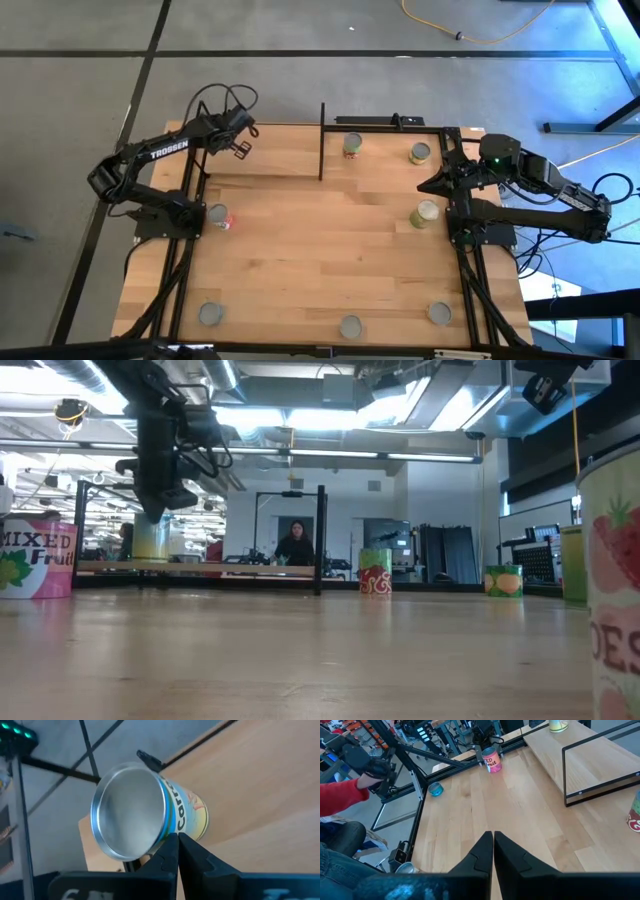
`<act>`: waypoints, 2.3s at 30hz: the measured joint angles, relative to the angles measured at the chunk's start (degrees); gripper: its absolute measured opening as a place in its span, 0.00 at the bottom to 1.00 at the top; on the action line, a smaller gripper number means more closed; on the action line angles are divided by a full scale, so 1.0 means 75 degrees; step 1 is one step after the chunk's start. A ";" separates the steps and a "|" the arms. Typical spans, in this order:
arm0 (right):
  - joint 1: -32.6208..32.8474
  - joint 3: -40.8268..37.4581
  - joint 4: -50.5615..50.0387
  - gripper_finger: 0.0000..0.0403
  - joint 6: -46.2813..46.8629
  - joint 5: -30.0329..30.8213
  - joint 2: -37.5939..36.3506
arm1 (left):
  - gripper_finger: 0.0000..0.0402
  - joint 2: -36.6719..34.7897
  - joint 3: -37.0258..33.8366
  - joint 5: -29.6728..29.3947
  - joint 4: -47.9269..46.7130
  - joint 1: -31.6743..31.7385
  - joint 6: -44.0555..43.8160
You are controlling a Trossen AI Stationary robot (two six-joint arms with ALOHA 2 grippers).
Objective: Pick and place cans onto a shelf
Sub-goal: Put the canned carrot on the shelf, then put the canned orange on the shelf
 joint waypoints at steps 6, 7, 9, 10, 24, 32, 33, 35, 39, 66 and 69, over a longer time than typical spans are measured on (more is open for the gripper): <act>0.0001 0.0000 0.0003 0.05 0.0000 0.0003 0.0001 | 0.00 0.0000 0.0000 0.0133 0.0358 0.0238 0.0262; 0.0001 0.0000 0.0000 0.05 0.0000 0.0003 0.0001 | 0.00 0.0000 0.0000 0.0216 0.0358 0.0260 0.0262; -0.0002 0.0000 0.0000 0.05 0.0000 0.0003 -0.0002 | 0.00 0.0000 0.0000 0.0383 0.0353 0.0247 0.0257; -0.0001 0.0000 0.0003 0.05 0.0000 0.0003 -0.0001 | 0.00 0.0000 0.0000 0.0501 0.0327 0.0202 0.0233; 0.0001 0.0000 0.0003 0.05 0.0003 0.0009 0.0000 | 0.00 -0.0009 0.0190 0.0173 -0.1136 -0.0018 -0.0203; -0.0001 0.0000 0.0005 0.05 -0.0008 0.0009 0.0000 | 0.00 0.0138 0.0172 0.0134 -0.0780 0.0370 -0.0125; 0.0000 0.0000 0.0004 0.05 -0.0009 0.0009 0.0001 | 0.00 0.0167 0.0172 0.0135 -0.0714 0.0406 -0.0020; -0.0002 0.0000 0.0006 0.05 -0.0011 0.0009 0.0000 | 0.00 0.0244 0.0172 0.0136 -0.0516 0.0442 0.0204; -0.0002 0.0000 0.0006 0.05 -0.0016 0.0009 -0.0001 | 0.00 0.0348 0.0172 0.0183 -0.0231 0.0440 0.0256; -0.0001 0.0000 0.0239 0.05 0.0019 -0.0003 -0.0002 | 0.00 0.0329 0.3930 0.2128 -0.2399 -0.2305 -0.0146; -0.0001 0.0000 0.0377 0.05 -0.0035 -0.0006 0.0001 | 0.00 0.0329 0.4486 0.2173 -0.2396 -0.2763 -0.0146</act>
